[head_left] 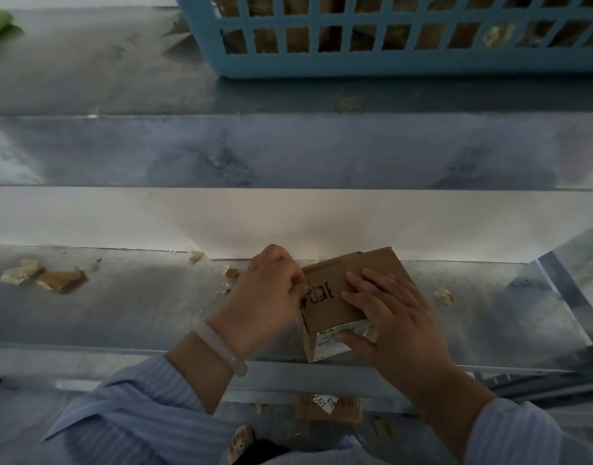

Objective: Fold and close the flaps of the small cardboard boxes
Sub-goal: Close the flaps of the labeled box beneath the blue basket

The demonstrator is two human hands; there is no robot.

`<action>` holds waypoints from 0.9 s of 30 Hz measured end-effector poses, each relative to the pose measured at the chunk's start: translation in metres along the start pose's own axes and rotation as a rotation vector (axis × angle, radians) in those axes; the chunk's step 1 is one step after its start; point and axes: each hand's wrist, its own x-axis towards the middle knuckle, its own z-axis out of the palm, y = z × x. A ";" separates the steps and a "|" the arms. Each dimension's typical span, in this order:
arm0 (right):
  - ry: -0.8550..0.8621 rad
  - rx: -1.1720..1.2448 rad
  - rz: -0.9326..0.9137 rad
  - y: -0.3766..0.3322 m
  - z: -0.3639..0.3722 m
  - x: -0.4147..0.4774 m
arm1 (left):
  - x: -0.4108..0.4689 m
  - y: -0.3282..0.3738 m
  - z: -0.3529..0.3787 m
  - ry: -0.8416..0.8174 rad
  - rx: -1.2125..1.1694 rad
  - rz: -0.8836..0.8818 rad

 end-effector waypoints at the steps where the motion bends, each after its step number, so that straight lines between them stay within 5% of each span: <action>1: 0.002 0.005 0.001 0.000 -0.001 0.000 | 0.000 0.000 0.003 -0.002 -0.015 0.015; 8: -0.026 0.034 0.061 0.001 -0.011 0.004 | -0.013 -0.012 0.019 0.159 -0.311 0.098; 14: 0.015 0.118 0.189 0.001 -0.017 0.010 | -0.016 -0.003 0.017 0.197 -0.886 -0.159; 20: 0.138 0.667 0.568 -0.020 -0.022 0.015 | 0.003 0.031 -0.024 0.288 -1.107 -0.166; 25: -0.055 0.693 0.475 -0.025 -0.013 0.007 | 0.012 0.034 -0.011 0.103 -0.661 -0.108; 27: -0.114 0.651 0.474 -0.021 -0.013 0.006 | 0.009 0.024 0.003 0.102 -0.655 -0.188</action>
